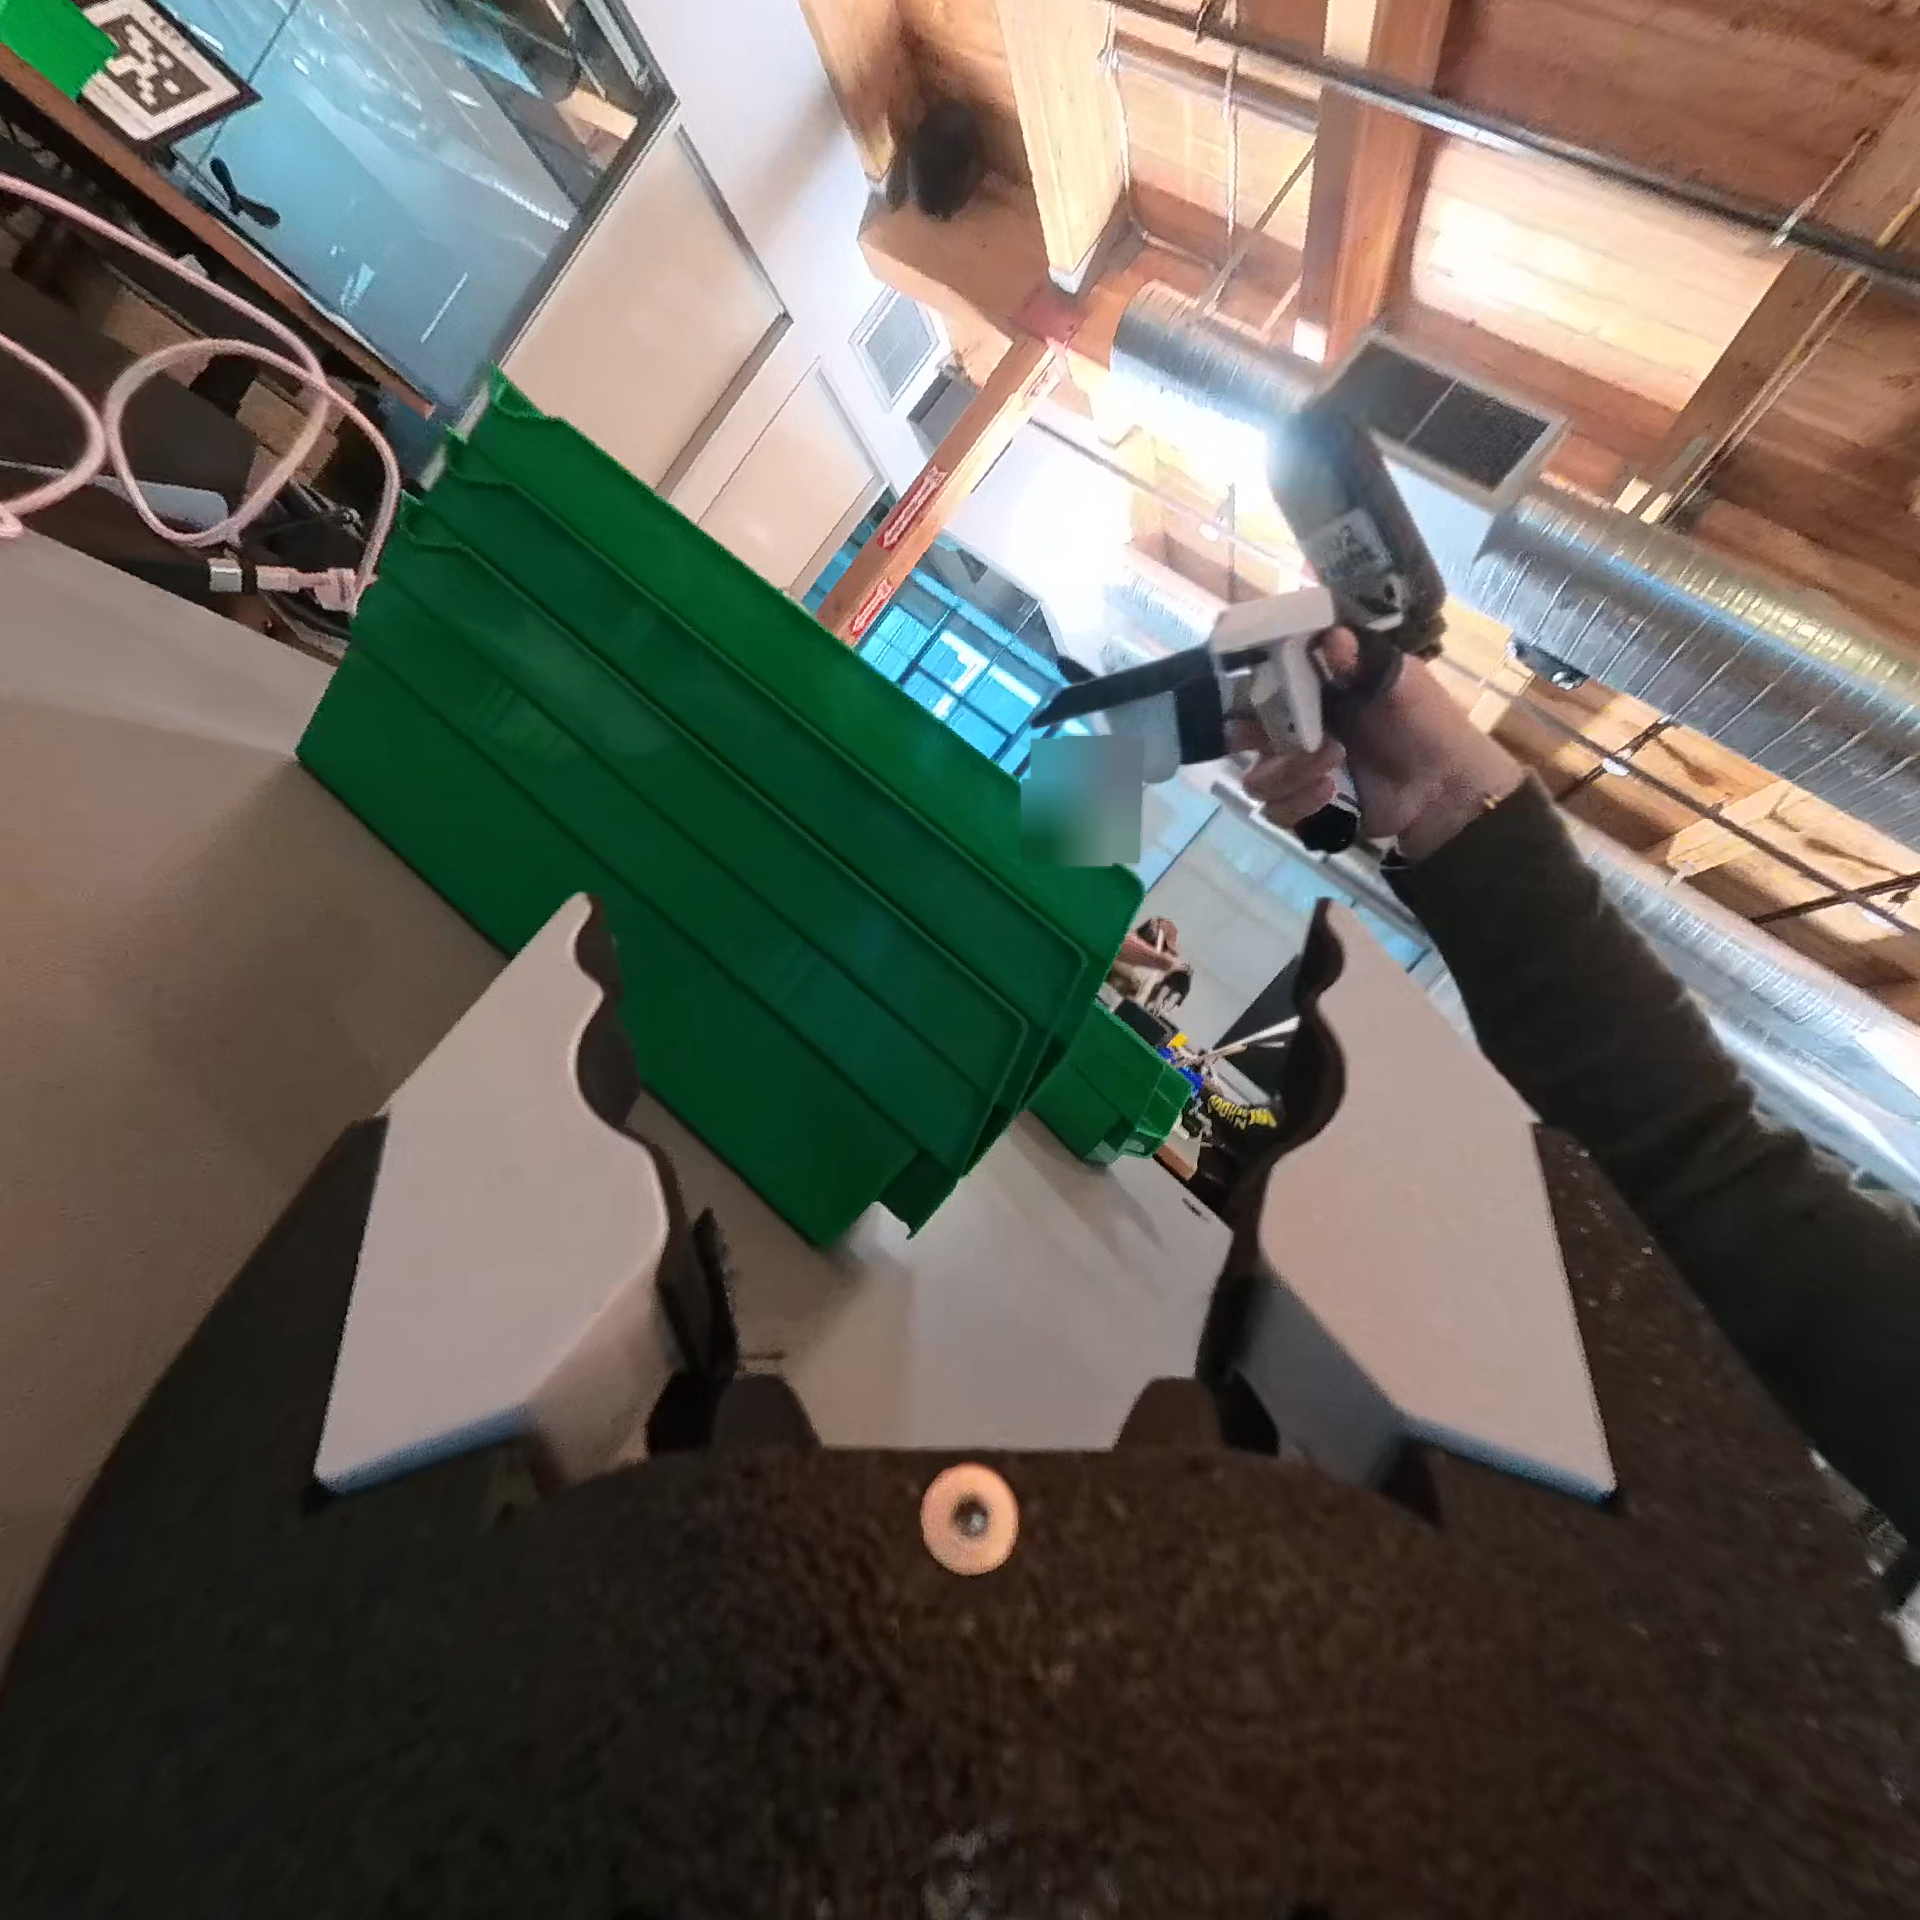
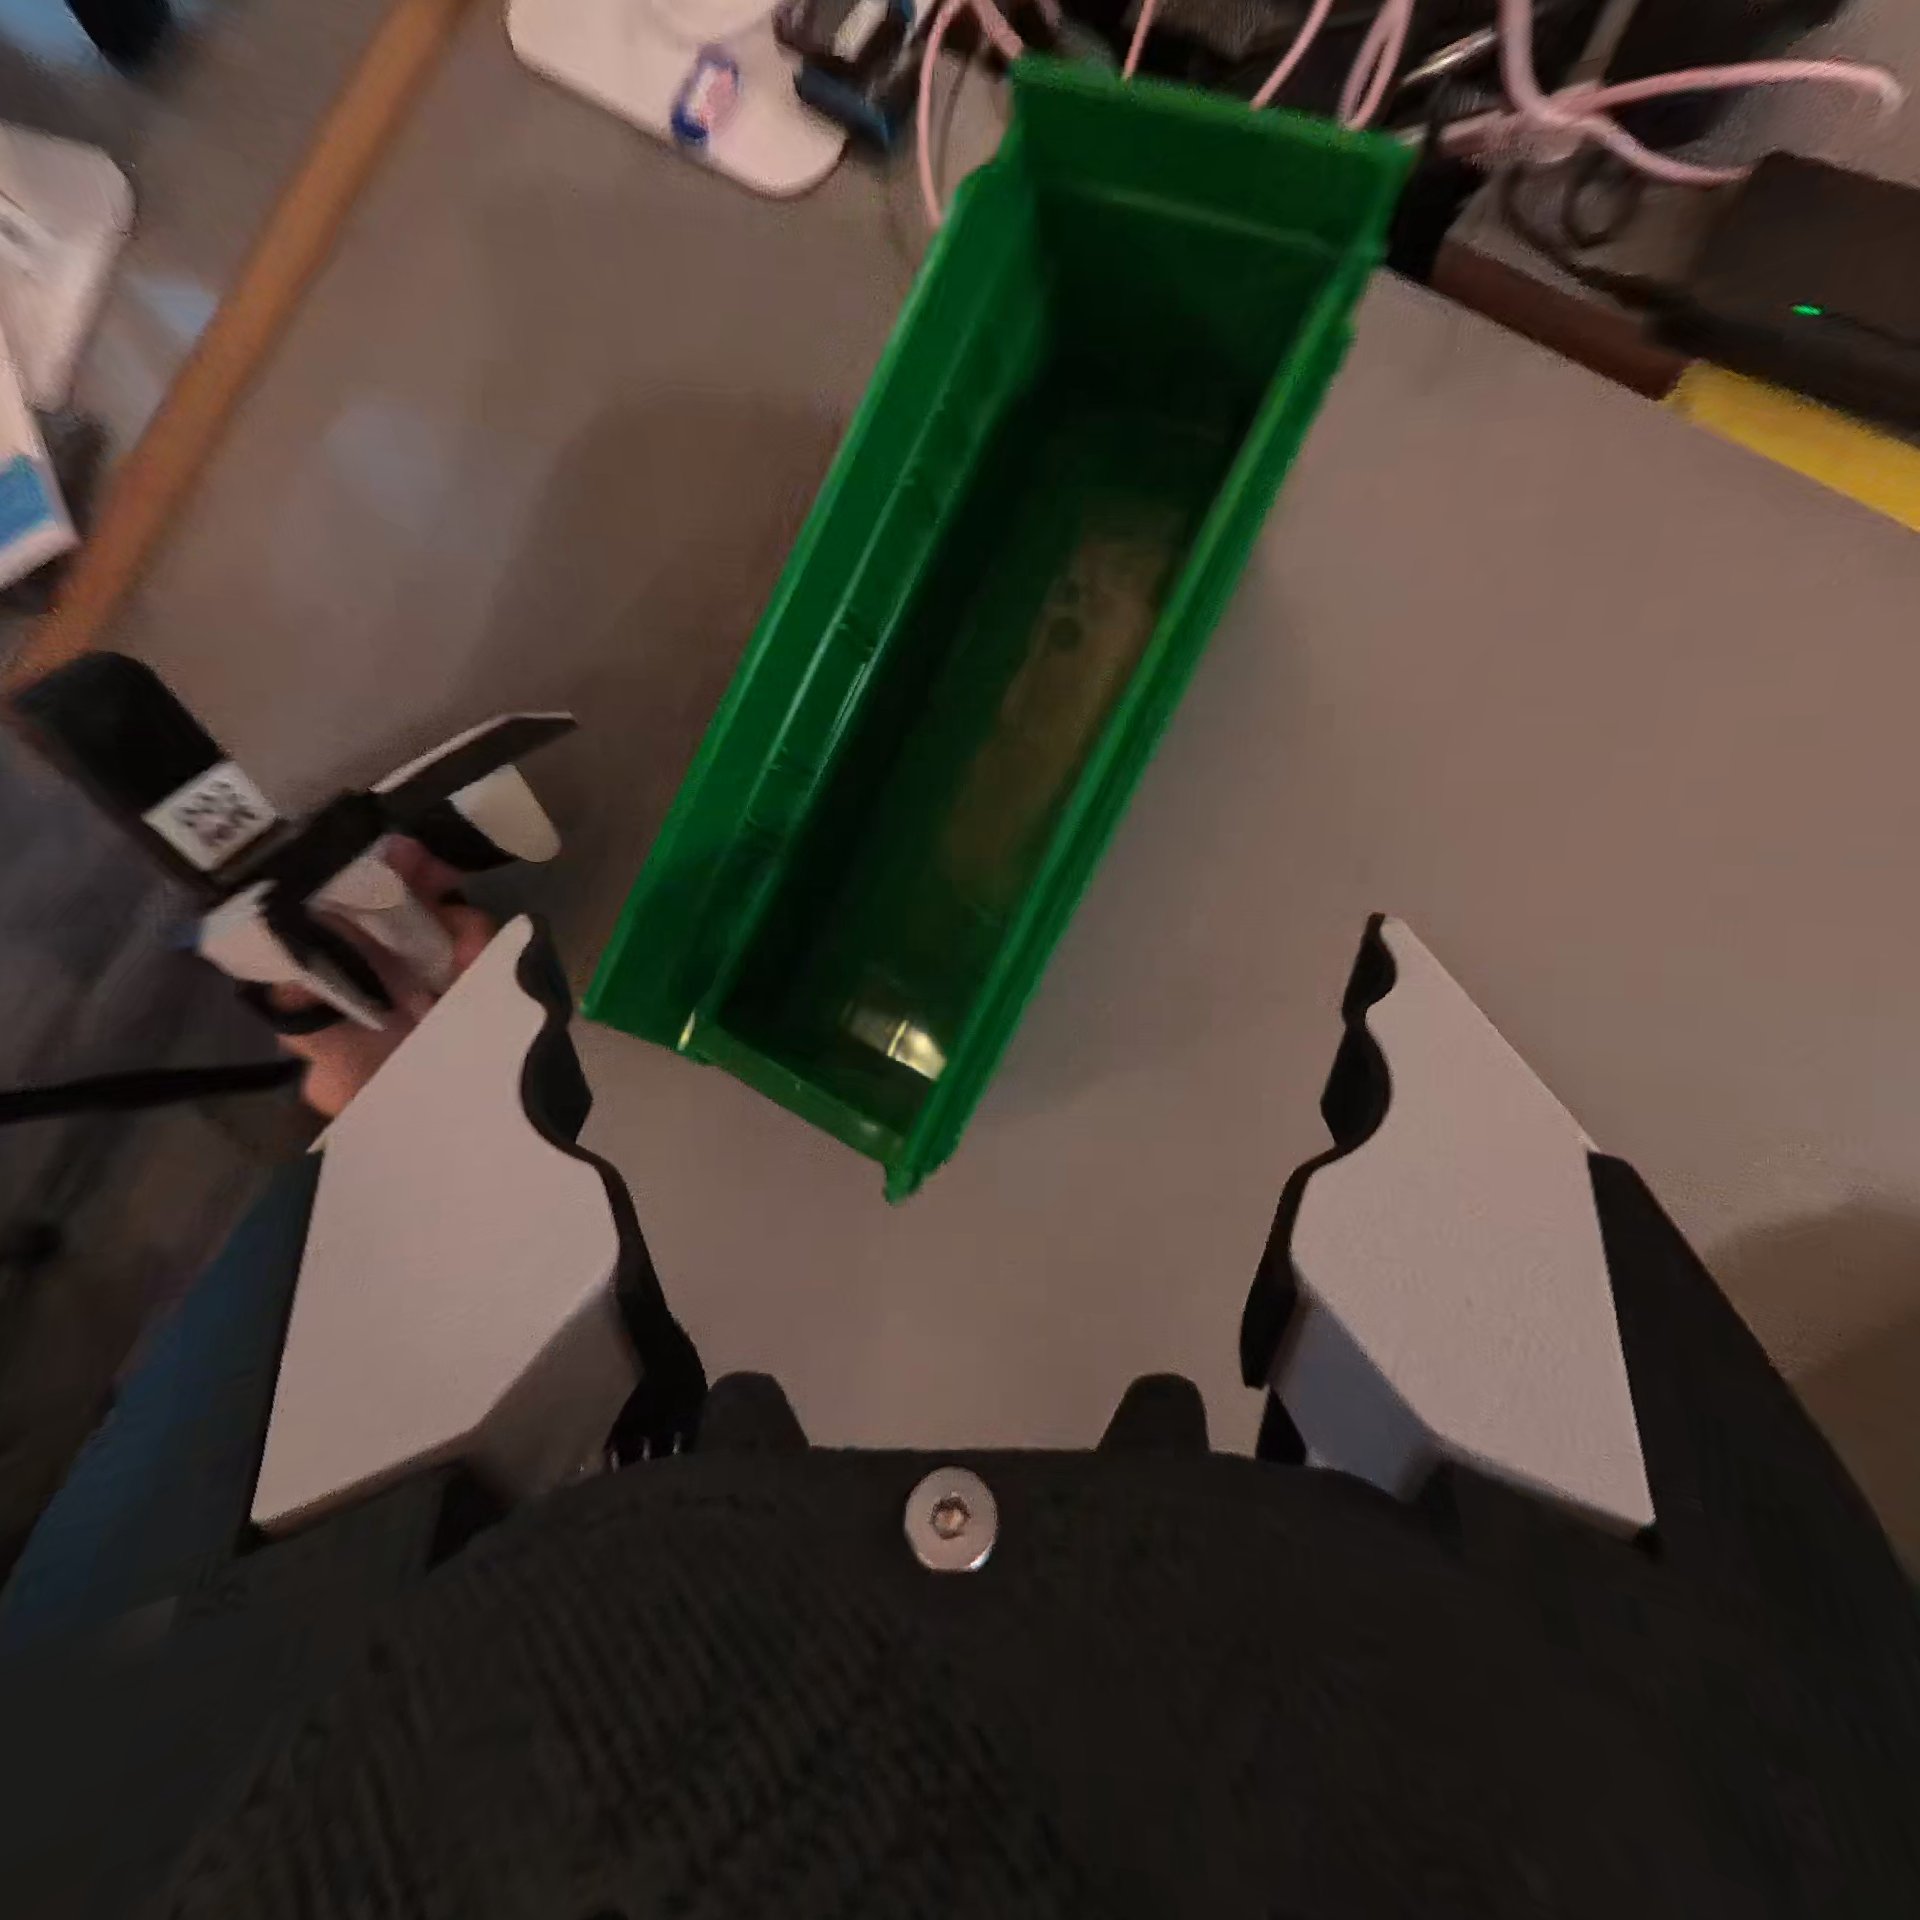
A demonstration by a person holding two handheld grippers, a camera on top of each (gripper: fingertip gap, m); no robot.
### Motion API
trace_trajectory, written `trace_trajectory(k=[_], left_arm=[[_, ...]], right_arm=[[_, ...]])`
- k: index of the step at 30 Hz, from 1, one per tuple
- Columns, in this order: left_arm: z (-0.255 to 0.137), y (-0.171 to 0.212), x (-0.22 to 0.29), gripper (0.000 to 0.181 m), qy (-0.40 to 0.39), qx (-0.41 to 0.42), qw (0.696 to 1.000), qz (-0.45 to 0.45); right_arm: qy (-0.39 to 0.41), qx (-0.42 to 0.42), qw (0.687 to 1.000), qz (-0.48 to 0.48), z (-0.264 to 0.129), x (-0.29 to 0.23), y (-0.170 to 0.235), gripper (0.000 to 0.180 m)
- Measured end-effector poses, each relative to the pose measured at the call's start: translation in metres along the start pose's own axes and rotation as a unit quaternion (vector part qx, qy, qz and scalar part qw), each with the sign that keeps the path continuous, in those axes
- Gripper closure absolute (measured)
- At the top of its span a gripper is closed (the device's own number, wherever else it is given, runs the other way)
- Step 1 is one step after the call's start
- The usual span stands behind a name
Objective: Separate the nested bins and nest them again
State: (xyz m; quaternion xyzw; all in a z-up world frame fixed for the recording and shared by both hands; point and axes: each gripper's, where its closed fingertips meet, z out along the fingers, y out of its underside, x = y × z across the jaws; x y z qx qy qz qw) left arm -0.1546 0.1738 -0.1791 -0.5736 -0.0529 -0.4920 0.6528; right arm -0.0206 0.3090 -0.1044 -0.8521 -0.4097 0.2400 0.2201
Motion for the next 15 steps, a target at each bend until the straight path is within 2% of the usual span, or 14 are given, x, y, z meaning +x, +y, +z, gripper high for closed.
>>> trace_trajectory(k=[3, 7, 9, 10, 15], left_arm=[[-0.004, -0.005, 0.001, 0.054, 0.006, 0.014, 1.000, -0.006], [-0.002, -0.002, 0.001, 0.052, 0.006, 0.006, 1.000, -0.009], [0.000, 0.000, 0.000, 0.051, 0.003, -0.001, 1.000, -0.008], [0.000, 0.001, -0.001, 0.051, 0.002, -0.004, 1.000, -0.008], [0.001, 0.001, -0.005, 0.049, -0.001, -0.005, 1.000, -0.023]], right_arm=[[0.063, -0.064, 0.995, -0.051, 0.049, -0.023, -0.002, 0.028], [0.141, -0.119, 0.982, -0.048, 0.091, -0.018, -0.004, 0.027], [0.200, -0.144, 0.967, -0.061, 0.094, -0.002, -0.005, 0.033], [0.206, -0.153, 0.965, -0.058, 0.096, 0.000, -0.005, 0.035], [0.178, -0.179, 0.967, -0.021, 0.103, -0.003, -0.005, 0.064]])
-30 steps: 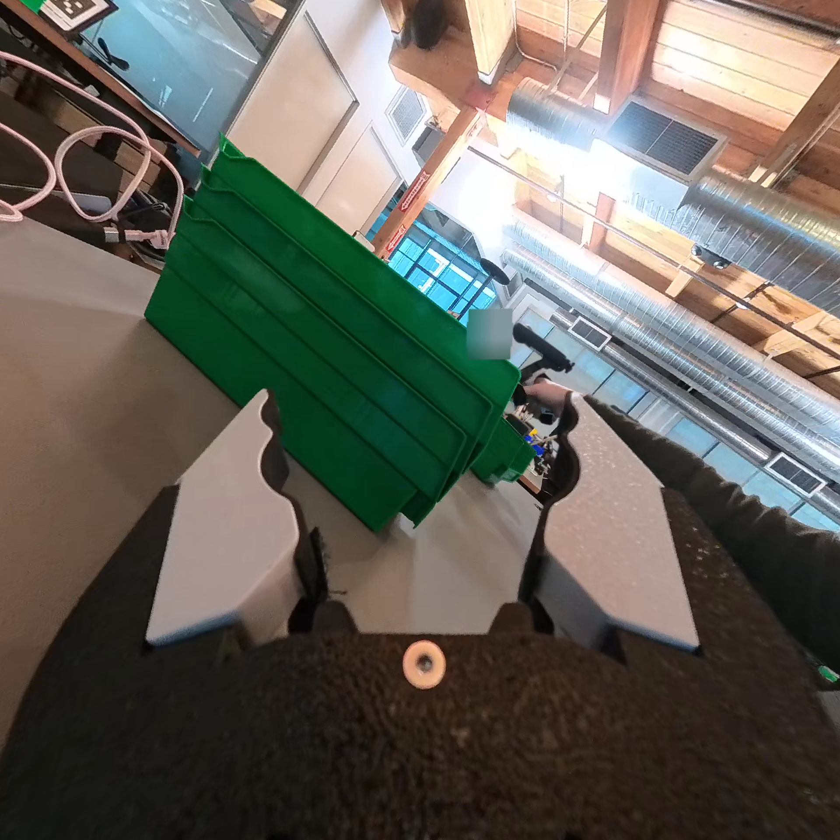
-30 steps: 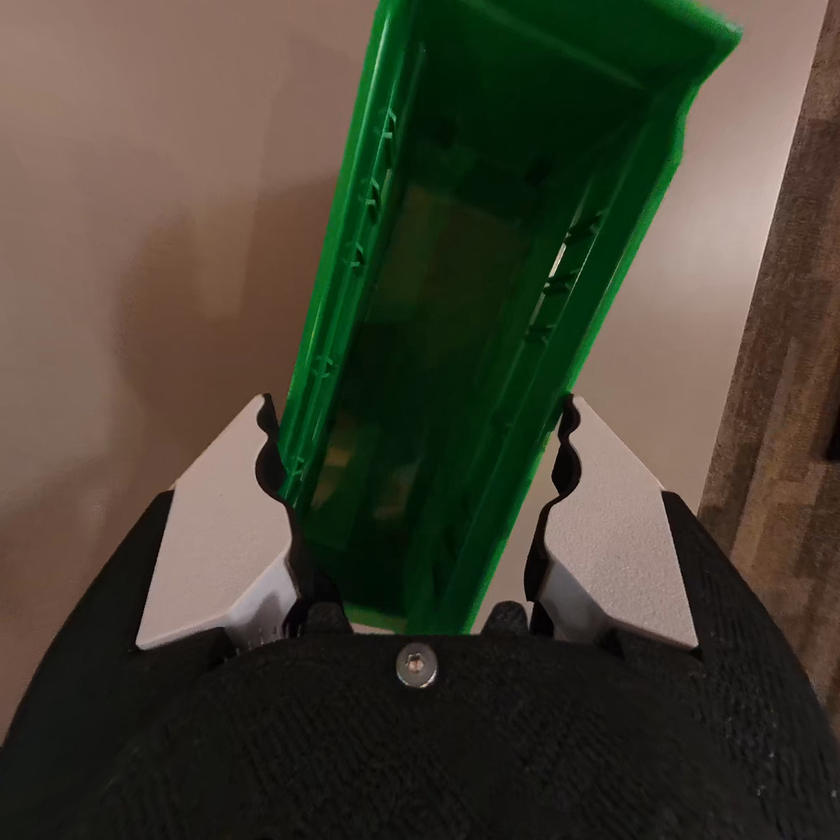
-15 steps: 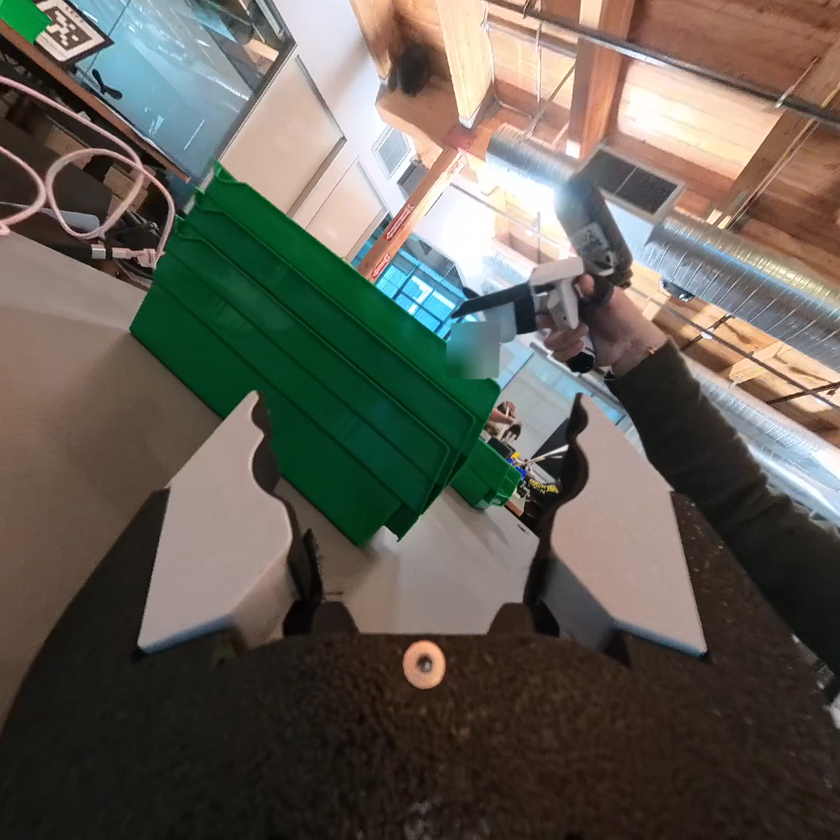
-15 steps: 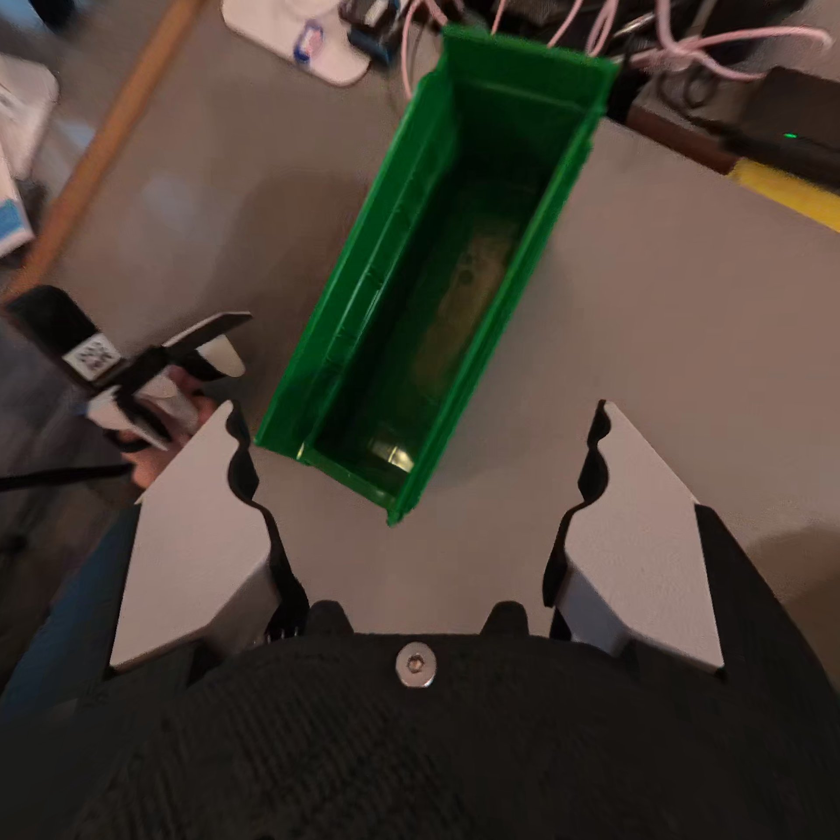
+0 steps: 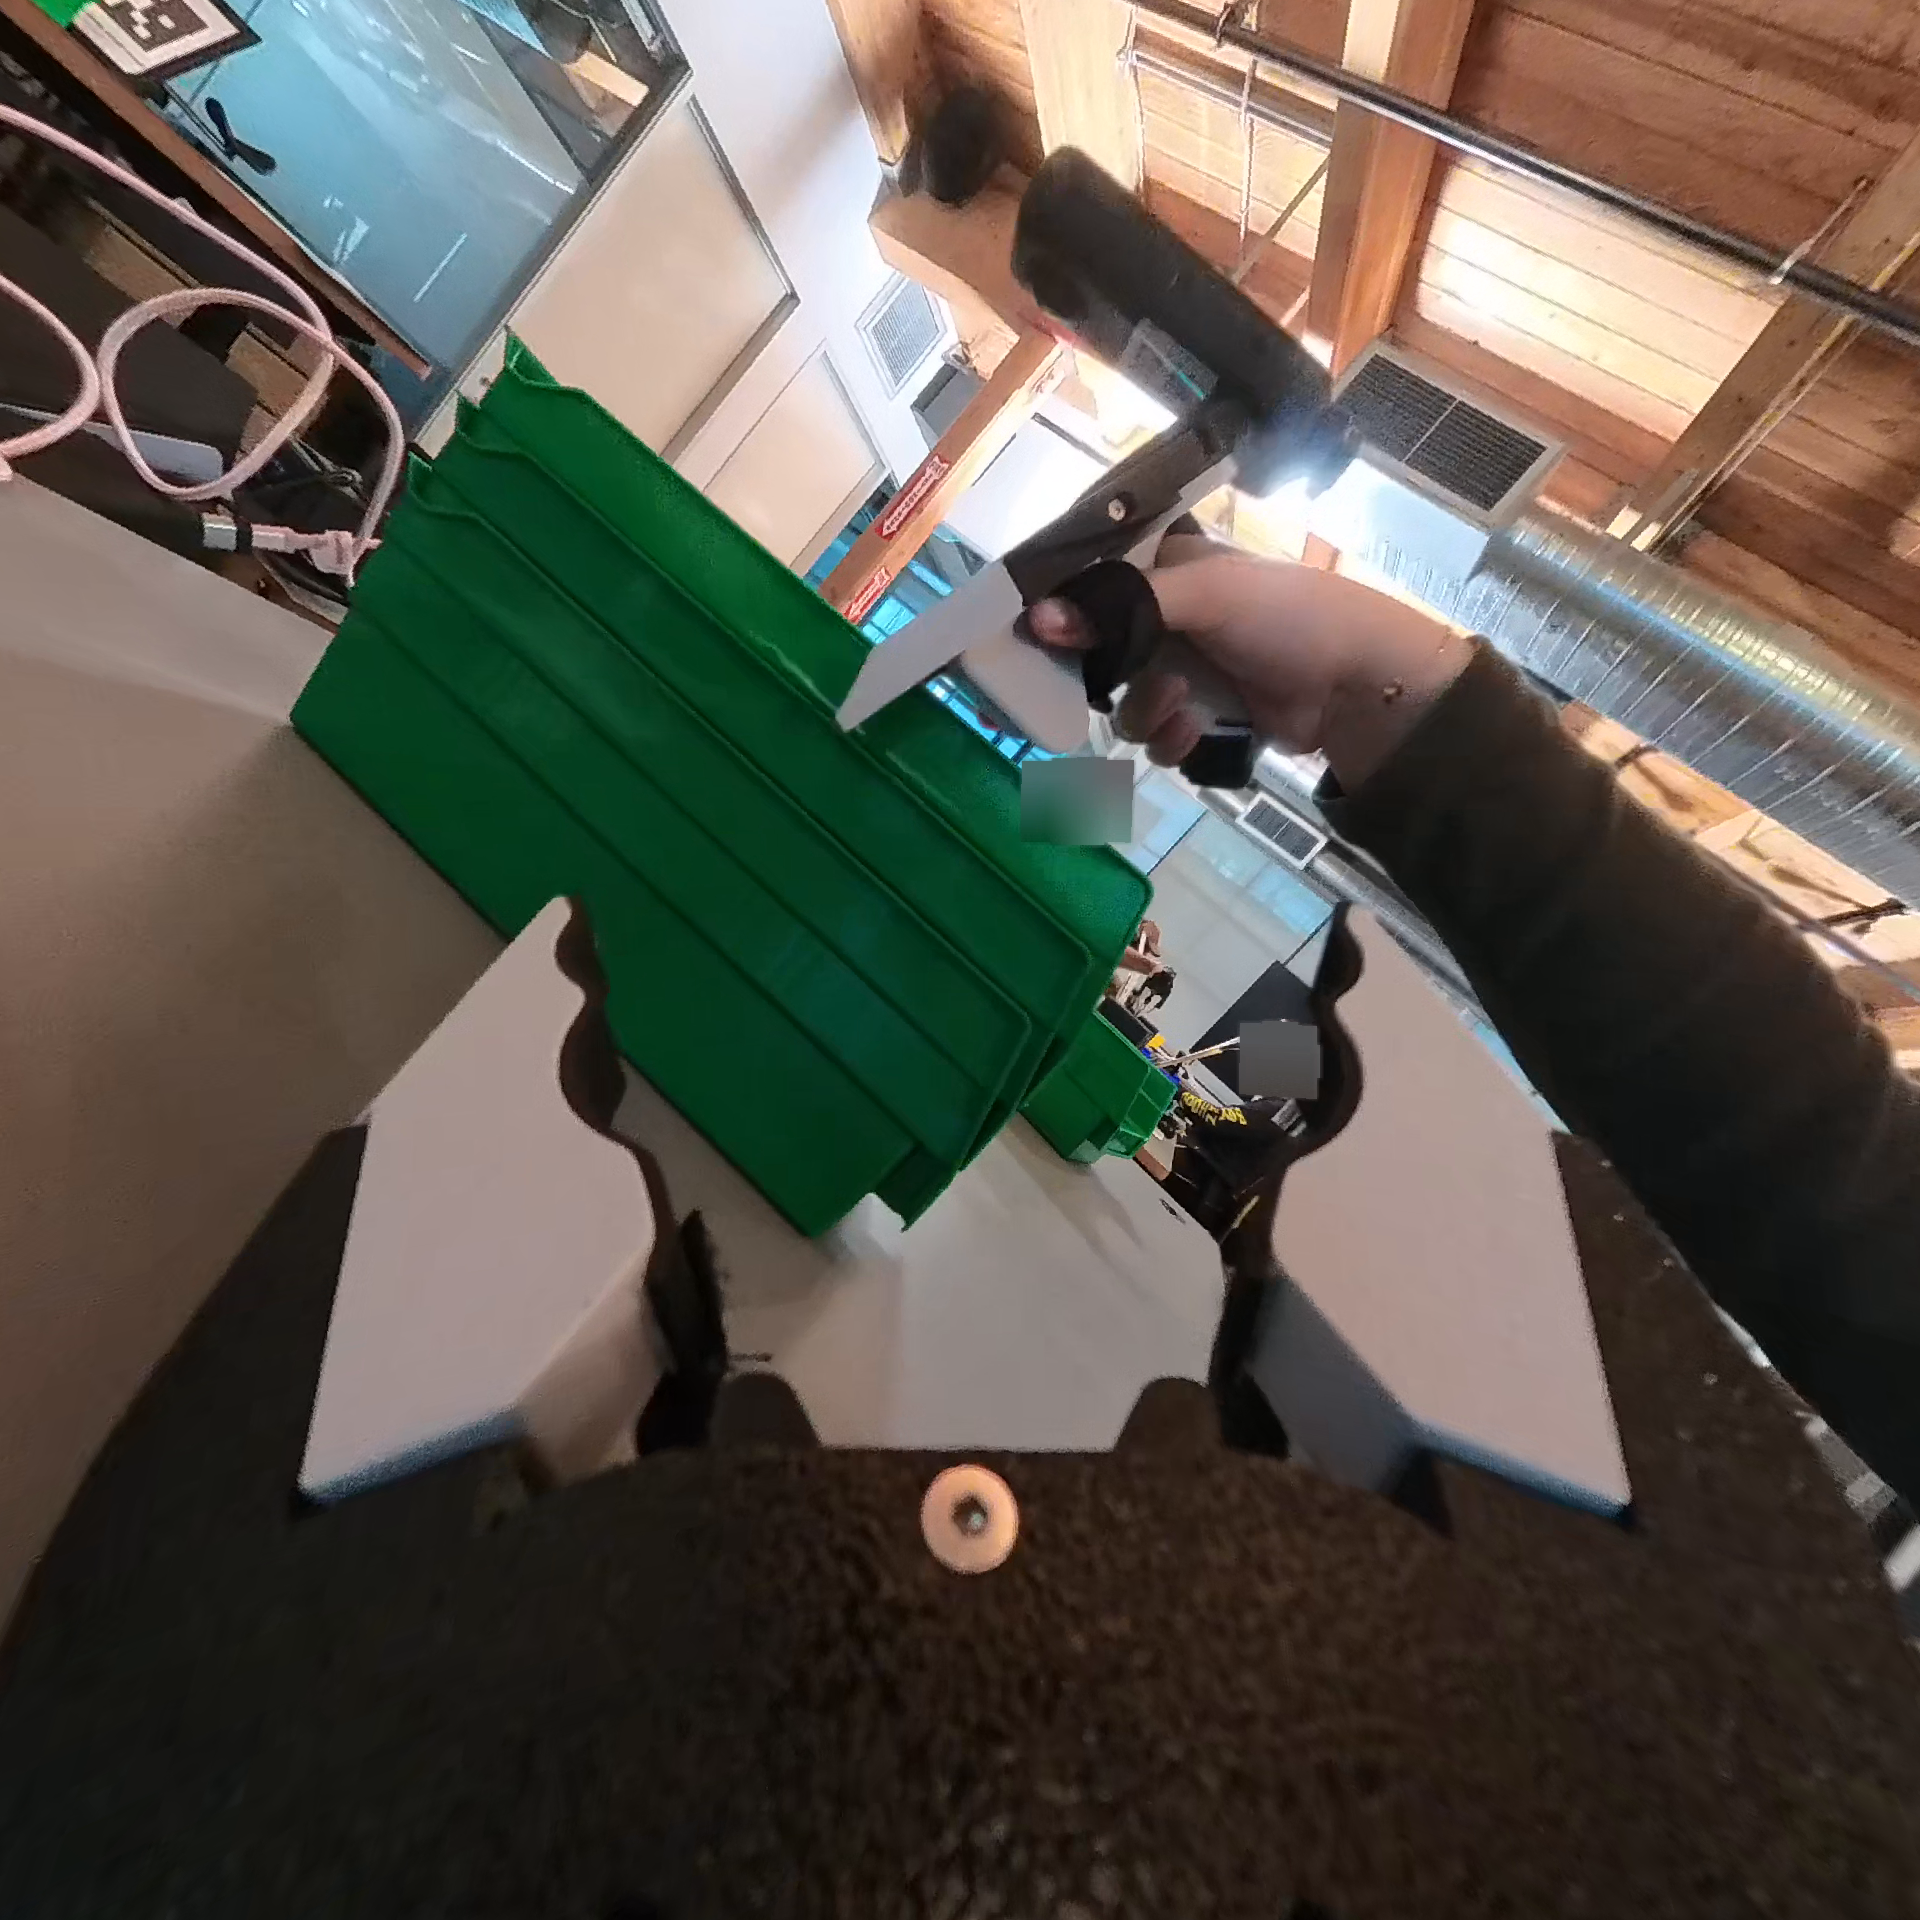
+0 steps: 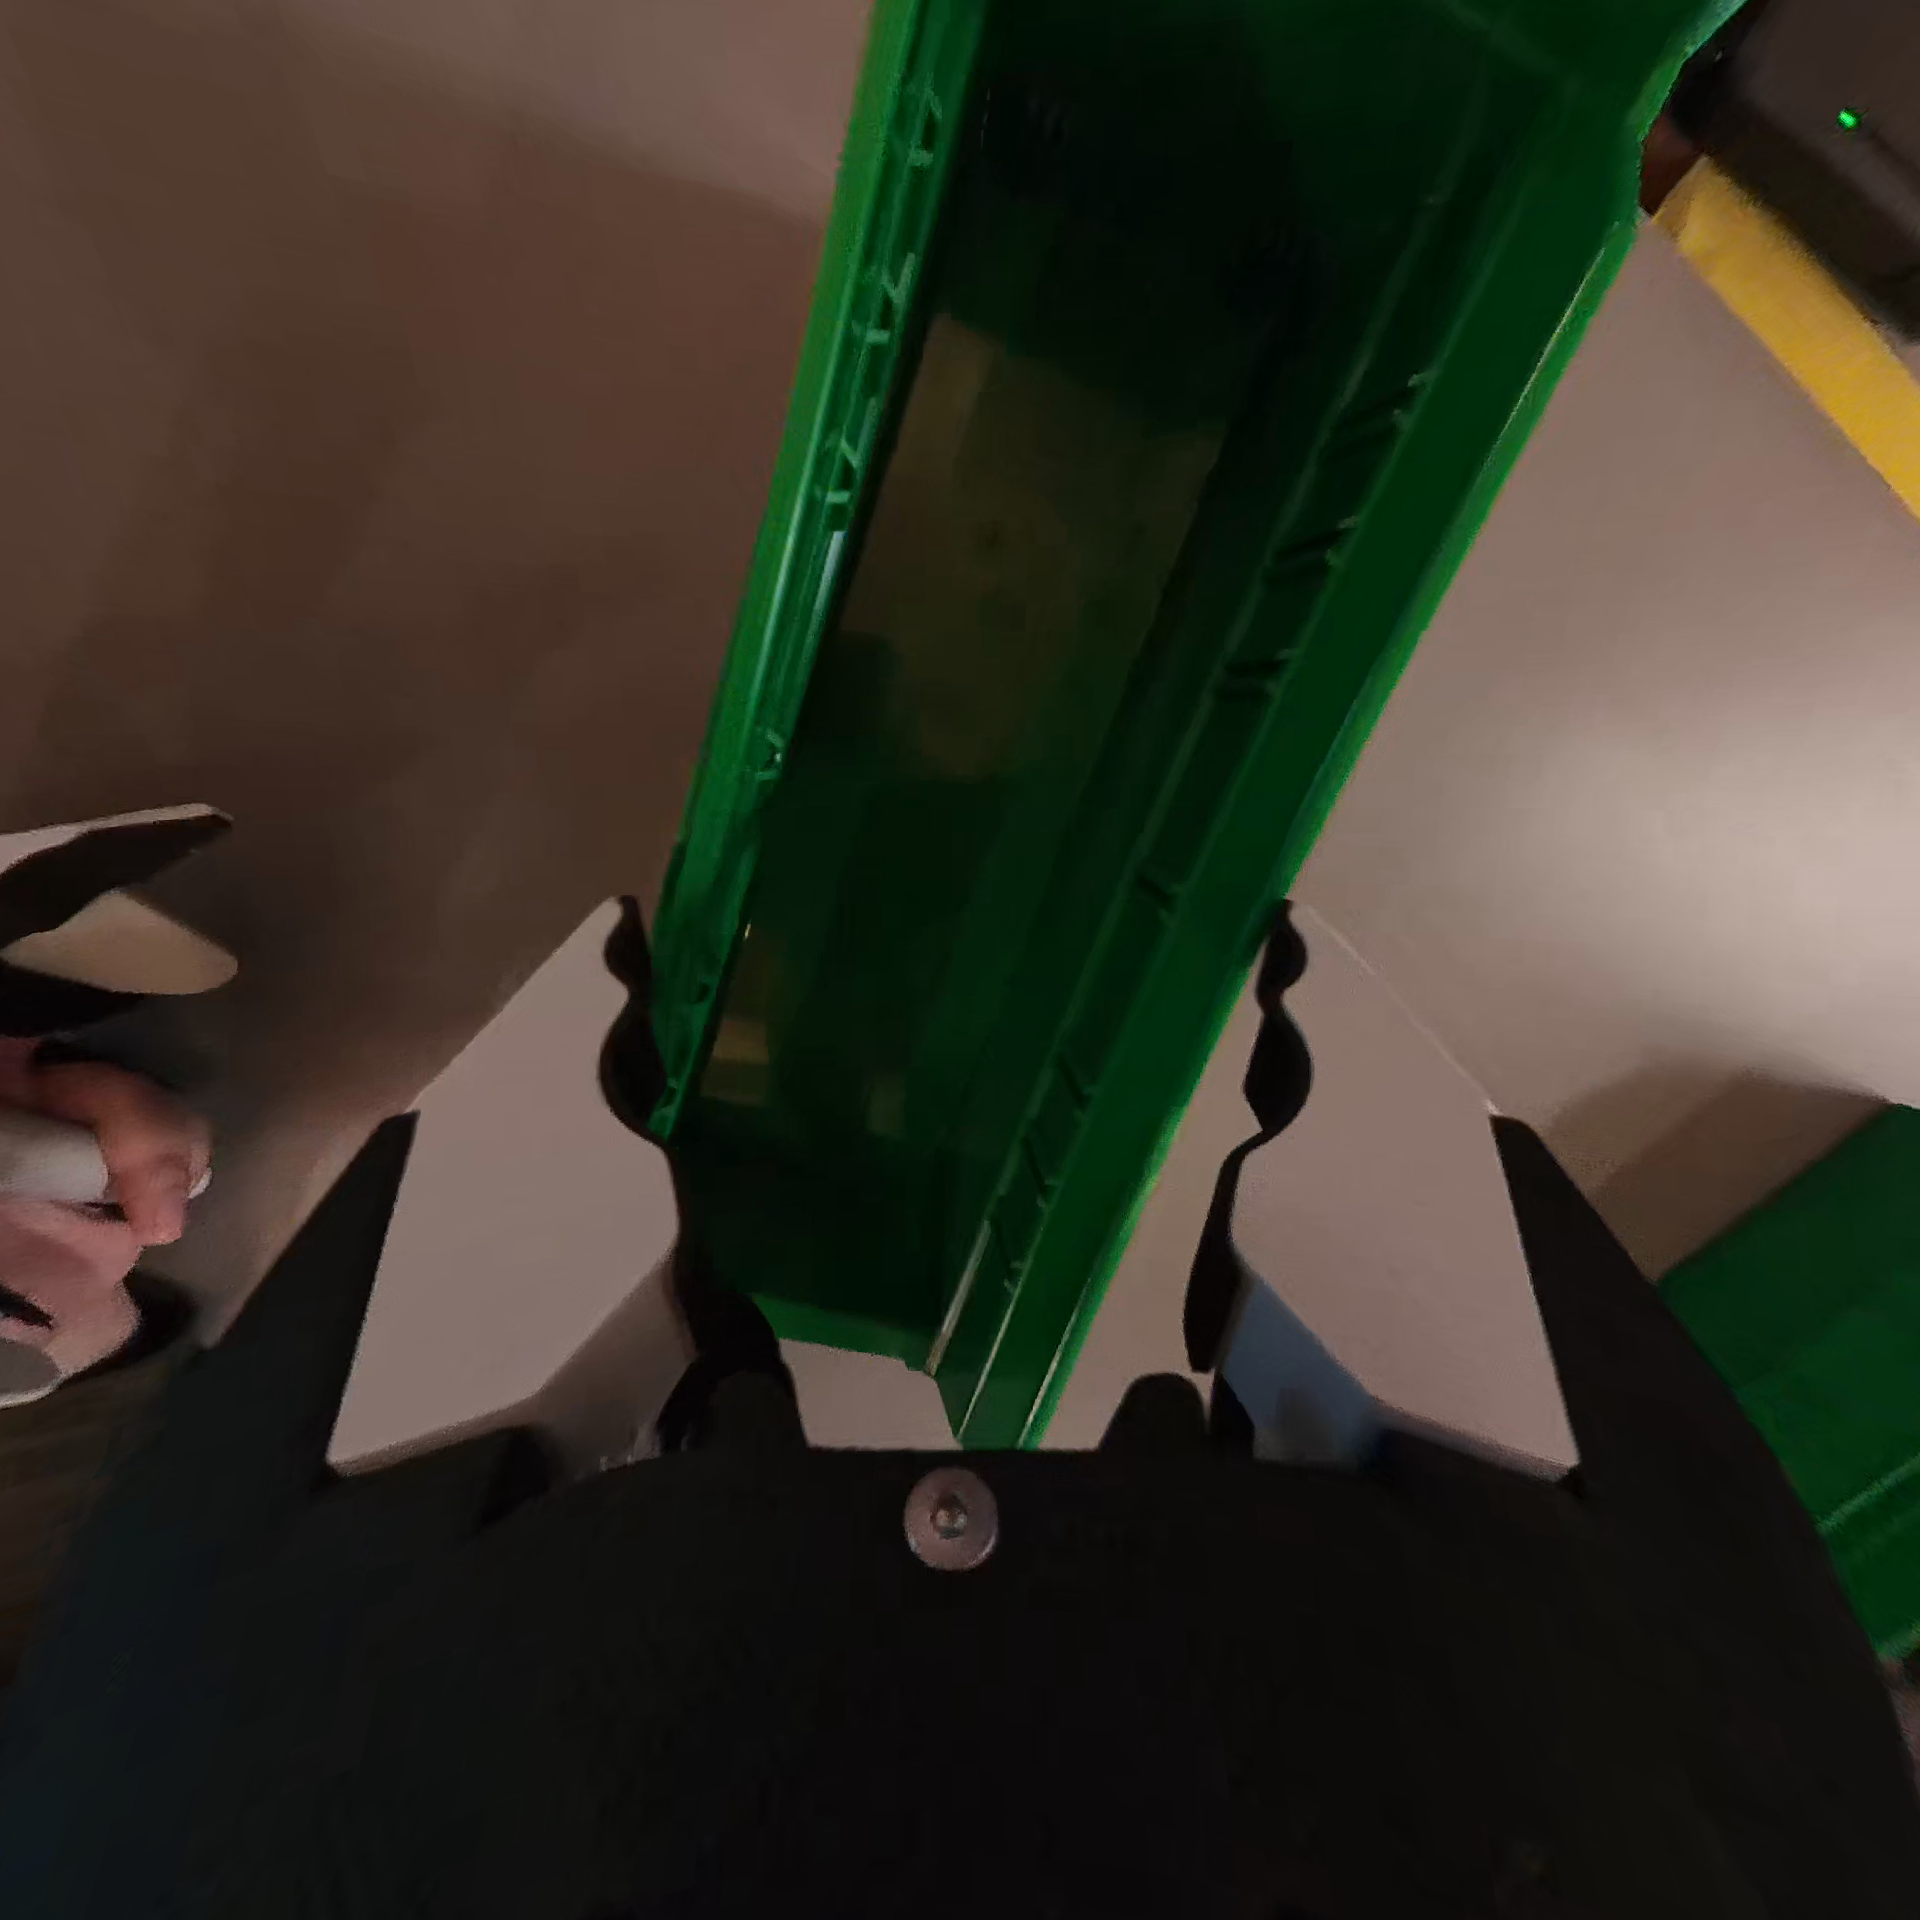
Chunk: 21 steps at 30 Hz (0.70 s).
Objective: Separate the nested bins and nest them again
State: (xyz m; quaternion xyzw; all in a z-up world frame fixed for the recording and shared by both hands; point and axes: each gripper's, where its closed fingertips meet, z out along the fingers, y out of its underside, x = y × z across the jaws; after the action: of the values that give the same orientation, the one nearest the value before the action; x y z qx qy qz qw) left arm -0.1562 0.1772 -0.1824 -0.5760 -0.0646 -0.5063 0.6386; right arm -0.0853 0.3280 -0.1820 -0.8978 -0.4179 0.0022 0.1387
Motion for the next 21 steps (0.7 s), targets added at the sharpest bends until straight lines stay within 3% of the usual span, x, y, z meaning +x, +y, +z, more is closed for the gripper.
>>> trace_trajectory(k=[4, 13, 21], left_arm=[[0.002, 0.002, -0.002, 0.048, -0.002, -0.007, 1.000, -0.004], [0.002, 0.003, -0.004, 0.048, 0.000, -0.009, 1.000, -0.019], [0.002, 0.004, -0.006, 0.048, -0.001, -0.009, 1.000, -0.028]], right_arm=[[0.009, -0.012, 1.000, -0.024, -0.005, -0.001, -0.001, 0.074], [-0.051, 0.039, 0.998, -0.024, -0.028, -0.009, -0.009, 0.073], [-0.041, 0.085, 0.994, -0.048, -0.034, -0.002, -0.013, 0.076]])
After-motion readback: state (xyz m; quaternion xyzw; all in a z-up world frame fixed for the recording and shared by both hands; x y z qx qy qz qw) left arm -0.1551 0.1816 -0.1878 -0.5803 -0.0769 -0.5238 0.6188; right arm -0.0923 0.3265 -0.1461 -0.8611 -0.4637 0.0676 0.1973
